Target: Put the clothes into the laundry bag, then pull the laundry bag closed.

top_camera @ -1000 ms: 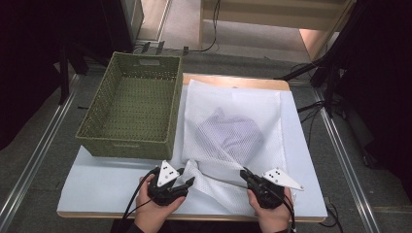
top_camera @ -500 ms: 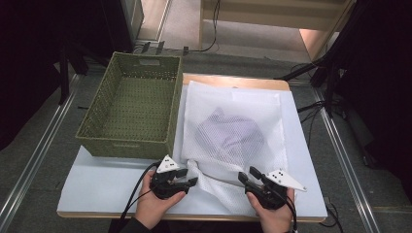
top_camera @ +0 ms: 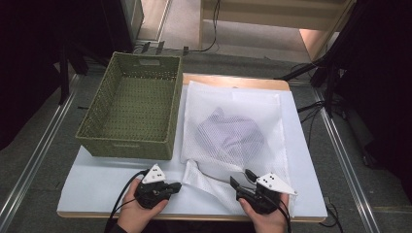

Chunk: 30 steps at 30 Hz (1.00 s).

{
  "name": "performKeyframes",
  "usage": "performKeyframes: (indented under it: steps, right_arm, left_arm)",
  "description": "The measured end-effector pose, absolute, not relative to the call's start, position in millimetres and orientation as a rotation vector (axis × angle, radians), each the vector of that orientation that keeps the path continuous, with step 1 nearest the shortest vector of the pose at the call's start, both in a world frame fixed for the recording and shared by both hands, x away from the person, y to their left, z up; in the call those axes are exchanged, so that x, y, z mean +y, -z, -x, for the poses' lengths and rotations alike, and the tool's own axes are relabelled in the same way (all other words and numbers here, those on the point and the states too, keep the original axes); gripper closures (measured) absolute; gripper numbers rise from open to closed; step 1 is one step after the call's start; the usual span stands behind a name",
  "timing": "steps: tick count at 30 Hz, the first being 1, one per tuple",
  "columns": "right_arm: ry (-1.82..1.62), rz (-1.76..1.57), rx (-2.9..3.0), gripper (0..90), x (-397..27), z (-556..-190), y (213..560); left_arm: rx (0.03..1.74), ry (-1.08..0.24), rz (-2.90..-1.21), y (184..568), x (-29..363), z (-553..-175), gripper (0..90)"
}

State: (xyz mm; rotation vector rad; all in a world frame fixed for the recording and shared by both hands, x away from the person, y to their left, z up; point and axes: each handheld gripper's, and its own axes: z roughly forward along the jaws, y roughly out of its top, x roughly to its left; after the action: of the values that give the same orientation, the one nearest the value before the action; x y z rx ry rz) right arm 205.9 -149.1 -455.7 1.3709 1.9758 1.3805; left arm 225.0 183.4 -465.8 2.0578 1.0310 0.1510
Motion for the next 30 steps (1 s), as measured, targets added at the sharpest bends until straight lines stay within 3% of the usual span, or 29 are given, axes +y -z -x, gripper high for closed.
performKeyframes:
  steps: [4, 6, 10, 20, 23, 25, 28, 30]
  right_arm:
    - [-1.390, -1.328, 1.963, 40.3, -139, -201, 451]
    - [-1.395, -1.289, 1.975, 42.9, -134, -200, 450]
    - [-1.397, -1.248, 1.960, 43.7, -123, -194, 444]
    - [-1.338, -1.349, 1.966, 43.7, -139, -202, 450]
    - [-1.346, -1.382, 1.948, 43.7, -147, -204, 451]
    - [-1.343, -1.389, 1.932, 43.6, -151, -205, 451]
    - [-1.351, -1.403, 1.911, 43.2, -157, -204, 448]
    - [-1.353, -1.407, 1.899, 42.6, -161, -204, 447]
  left_arm:
    - [1.041, -0.196, -2.013, 463, 185, -227, 57.1]
    - [1.039, -0.204, -1.992, 460, 184, -230, 52.1]
    - [1.034, -0.212, -1.963, 450, 182, -241, 47.5]
    - [1.016, -0.014, -2.058, 469, 153, -250, 37.3]
    - [1.005, -0.040, -2.066, 471, 150, -249, 48.0]
    - [0.998, 0.019, -2.068, 472, 151, -249, 67.5]
    - [0.950, 0.024, -2.105, 472, 152, -245, 88.5]
    - [0.932, 0.001, -2.120, 471, 152, -242, 90.0]
